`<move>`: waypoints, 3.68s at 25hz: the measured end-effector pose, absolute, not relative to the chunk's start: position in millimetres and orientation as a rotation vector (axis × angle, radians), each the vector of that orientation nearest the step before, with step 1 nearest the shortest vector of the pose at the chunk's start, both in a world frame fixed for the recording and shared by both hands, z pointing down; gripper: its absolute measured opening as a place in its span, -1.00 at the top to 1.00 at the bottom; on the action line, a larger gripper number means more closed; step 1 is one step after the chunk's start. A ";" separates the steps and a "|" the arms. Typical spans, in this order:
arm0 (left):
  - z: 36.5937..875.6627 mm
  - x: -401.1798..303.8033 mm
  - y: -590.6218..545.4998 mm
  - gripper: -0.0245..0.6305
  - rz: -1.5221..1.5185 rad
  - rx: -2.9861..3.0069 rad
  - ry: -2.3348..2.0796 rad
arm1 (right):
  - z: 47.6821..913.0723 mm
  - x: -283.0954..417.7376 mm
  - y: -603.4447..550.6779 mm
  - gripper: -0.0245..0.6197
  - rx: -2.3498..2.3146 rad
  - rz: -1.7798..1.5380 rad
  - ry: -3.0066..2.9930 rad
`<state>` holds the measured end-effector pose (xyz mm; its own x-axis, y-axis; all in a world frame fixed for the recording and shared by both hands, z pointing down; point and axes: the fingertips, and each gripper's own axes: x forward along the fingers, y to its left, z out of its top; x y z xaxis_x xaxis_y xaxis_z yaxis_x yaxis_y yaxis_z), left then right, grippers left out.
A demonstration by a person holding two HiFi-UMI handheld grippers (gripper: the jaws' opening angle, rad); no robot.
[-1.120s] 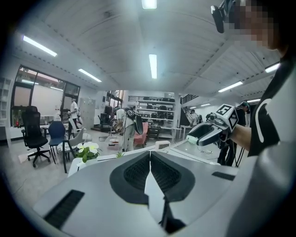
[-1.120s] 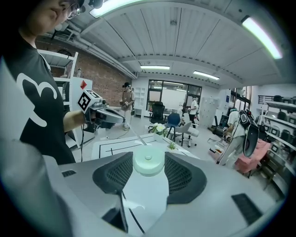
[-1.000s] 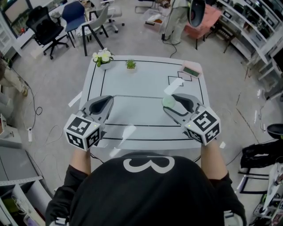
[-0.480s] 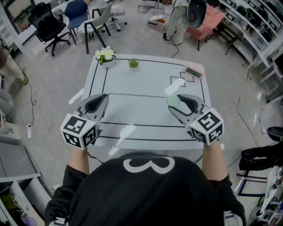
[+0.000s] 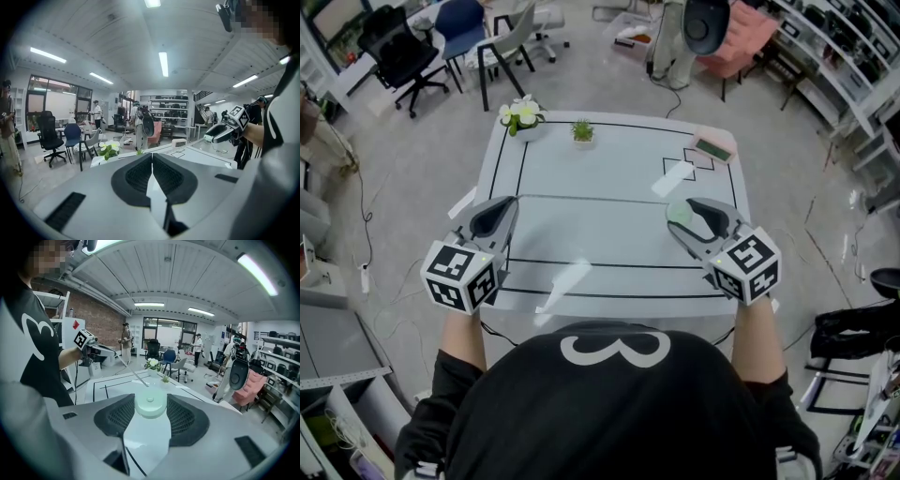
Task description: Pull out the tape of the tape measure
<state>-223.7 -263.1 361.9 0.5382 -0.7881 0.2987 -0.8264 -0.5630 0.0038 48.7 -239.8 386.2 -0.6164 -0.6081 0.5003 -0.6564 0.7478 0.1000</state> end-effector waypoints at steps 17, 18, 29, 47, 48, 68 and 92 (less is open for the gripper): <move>382.6 -205.3 -274.2 0.90 0.418 2.603 -1.321 | 406.6 55.5 -245.6 0.23 0.964 0.191 -2.413; 383.8 -202.4 -274.6 0.90 0.420 2.607 -1.311 | 407.3 54.8 -246.1 0.23 0.961 0.191 -2.413; 396.3 -194.5 -282.8 0.90 0.420 2.576 -1.278 | 414.1 55.5 -251.8 0.23 0.968 0.204 -2.386; 498.9 -179.2 -285.5 0.90 0.612 2.379 -1.163 | 512.2 69.7 -260.8 0.23 0.941 0.363 -2.231; 506.2 -178.6 -286.2 0.90 0.626 2.365 -1.156 | 519.7 70.5 -262.7 0.23 0.937 0.377 -2.224; 578.0 -168.4 -284.7 0.90 1.042 2.333 -1.111 | 590.4 75.6 -268.8 0.22 0.865 0.465 -2.155; 542.6 -178.3 -279.4 0.23 0.782 2.288 -1.138 | 531.0 70.1 -260.7 -0.16 0.928 0.608 -2.394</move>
